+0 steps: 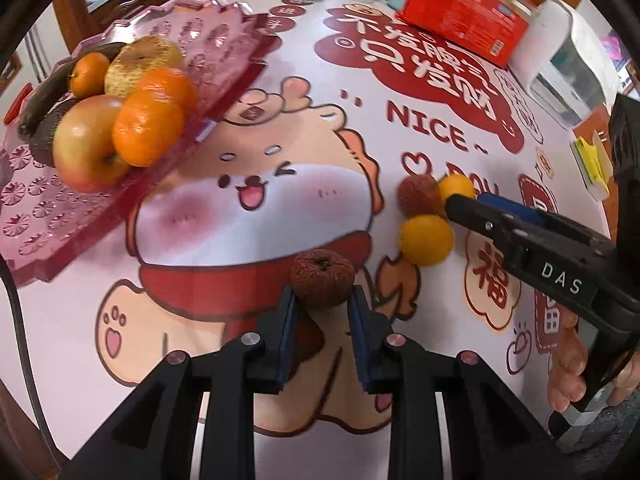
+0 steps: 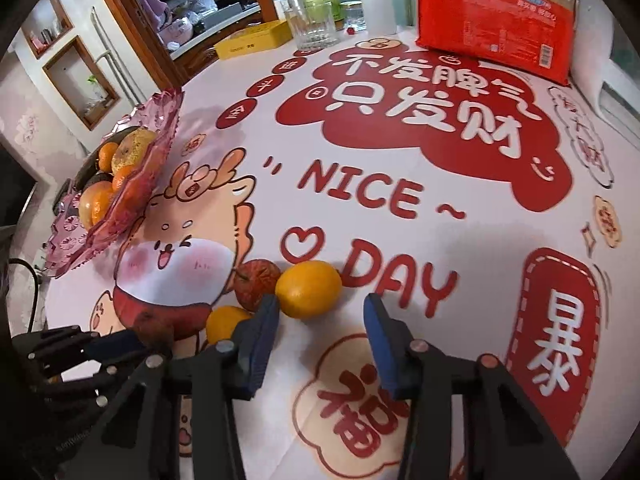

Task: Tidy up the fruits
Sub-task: 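Grasp the orange with the right tool while the left tool holds the date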

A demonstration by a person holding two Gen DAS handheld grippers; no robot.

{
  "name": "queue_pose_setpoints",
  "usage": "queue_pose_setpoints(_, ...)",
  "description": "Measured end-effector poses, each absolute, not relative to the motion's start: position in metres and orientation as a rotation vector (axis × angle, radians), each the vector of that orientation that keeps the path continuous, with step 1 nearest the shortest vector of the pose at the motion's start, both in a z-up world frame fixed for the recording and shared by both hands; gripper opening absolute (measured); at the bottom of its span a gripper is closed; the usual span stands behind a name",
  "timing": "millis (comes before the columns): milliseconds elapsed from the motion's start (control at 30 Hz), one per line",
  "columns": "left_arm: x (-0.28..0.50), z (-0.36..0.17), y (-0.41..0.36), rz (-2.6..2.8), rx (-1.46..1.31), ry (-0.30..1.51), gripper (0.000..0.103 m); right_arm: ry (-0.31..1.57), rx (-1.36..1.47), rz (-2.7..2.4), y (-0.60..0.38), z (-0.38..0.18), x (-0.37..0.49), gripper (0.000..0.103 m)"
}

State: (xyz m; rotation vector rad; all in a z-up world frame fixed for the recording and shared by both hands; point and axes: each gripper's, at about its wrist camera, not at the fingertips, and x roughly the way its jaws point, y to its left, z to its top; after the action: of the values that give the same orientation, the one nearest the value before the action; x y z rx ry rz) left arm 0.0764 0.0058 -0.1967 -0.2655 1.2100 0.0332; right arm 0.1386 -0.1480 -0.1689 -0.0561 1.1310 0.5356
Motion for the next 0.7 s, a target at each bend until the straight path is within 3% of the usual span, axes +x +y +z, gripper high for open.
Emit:
queue_pose_setpoints(167, 0.079, -0.196, 0.011, 0.044, -0.279, 1.205, 0.024, 1.132, -0.066, 0.575, -0.141, -0.174, 0.142, 0.043)
queue_pose_setpoints(233, 0.079, -0.196, 0.012, 0.043, -0.282, 1.204, 0.024, 1.132, -0.050, 0.600, -0.140, -0.174, 0.142, 0.035)
queue_pose_setpoints(700, 0.079, -0.184, 0.009, 0.011, -0.265, 1.186, 0.024, 1.118, -0.025, 0.588, -0.150, -0.153, 0.120, 0.034)
